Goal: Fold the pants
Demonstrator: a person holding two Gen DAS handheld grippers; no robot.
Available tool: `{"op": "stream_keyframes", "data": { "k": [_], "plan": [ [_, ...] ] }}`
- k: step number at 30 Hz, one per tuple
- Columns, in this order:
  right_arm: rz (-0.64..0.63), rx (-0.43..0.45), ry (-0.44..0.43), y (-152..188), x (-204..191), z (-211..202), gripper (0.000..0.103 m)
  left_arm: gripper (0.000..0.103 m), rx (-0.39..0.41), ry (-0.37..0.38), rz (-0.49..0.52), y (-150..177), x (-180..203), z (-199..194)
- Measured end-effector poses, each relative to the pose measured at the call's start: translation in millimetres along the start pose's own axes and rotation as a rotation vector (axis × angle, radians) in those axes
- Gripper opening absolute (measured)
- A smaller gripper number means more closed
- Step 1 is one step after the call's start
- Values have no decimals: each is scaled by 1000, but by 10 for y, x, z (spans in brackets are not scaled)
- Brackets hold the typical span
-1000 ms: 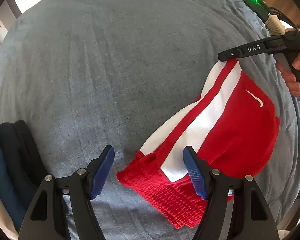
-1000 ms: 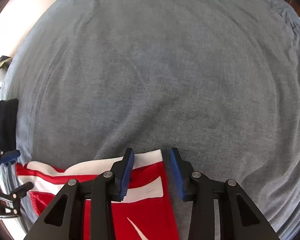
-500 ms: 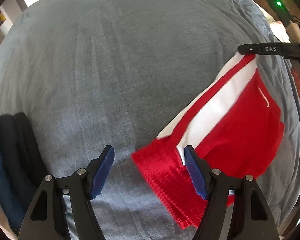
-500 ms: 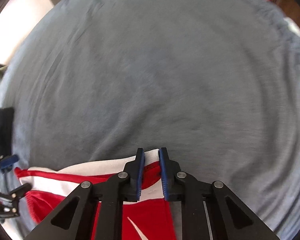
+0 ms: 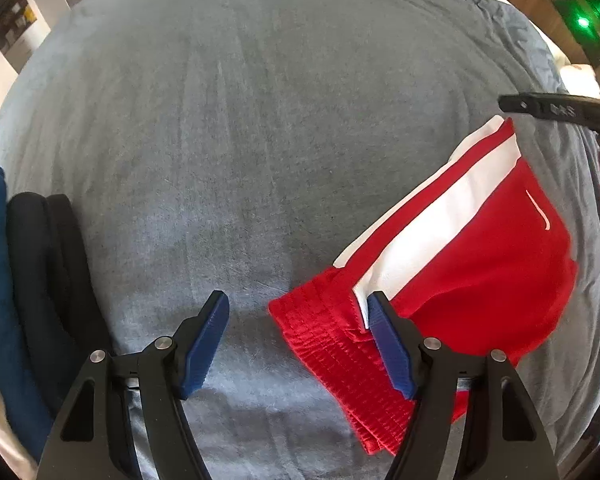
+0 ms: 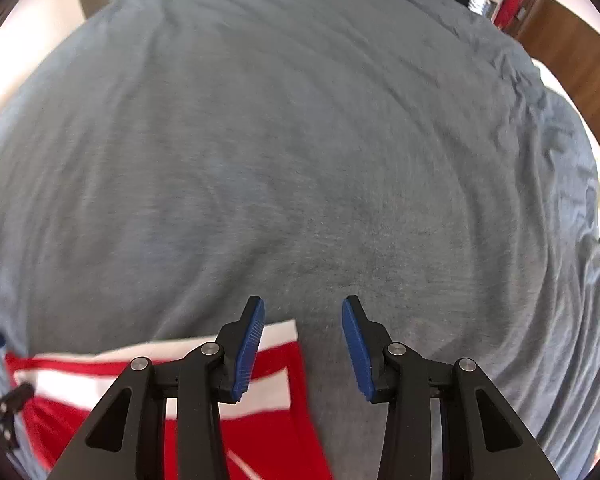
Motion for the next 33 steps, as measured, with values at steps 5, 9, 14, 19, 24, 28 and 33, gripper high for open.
{"op": "stream_keyframes", "data": {
  "k": [5,9,14,19,24,28,33],
  "plan": [
    [-41,-8,-100,174,-91,-232,41,70,34,1,36,-30,61,-120],
    [-19,-13,-129,235,-44,-203,41,70,52,-29,99,-72,160,-110],
    [35,-27,-180,206,-54,-109,41,70,53,-34,110,-201,214,-26],
    [41,-45,-202,231,-110,-24,39,70,52,-46,105,-226,220,-8],
    [45,-44,-206,224,-128,-2,35,70,52,-50,114,-211,237,-4],
    [52,-66,-230,243,-140,48,24,70,48,-52,112,-189,246,9],
    [37,-44,-196,273,-115,-21,16,70,46,-62,102,-187,215,35]
  ]
}}
Point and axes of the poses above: each gripper's, at about its wrist camera, not at the fingertips, and z roughly the way its jaws point, x to its right, y to its underside, the point moved 5 cm from there along z, roughly the way its jaws point, and after that the axes turned 10 degrees about x, right-handed, at the moved point
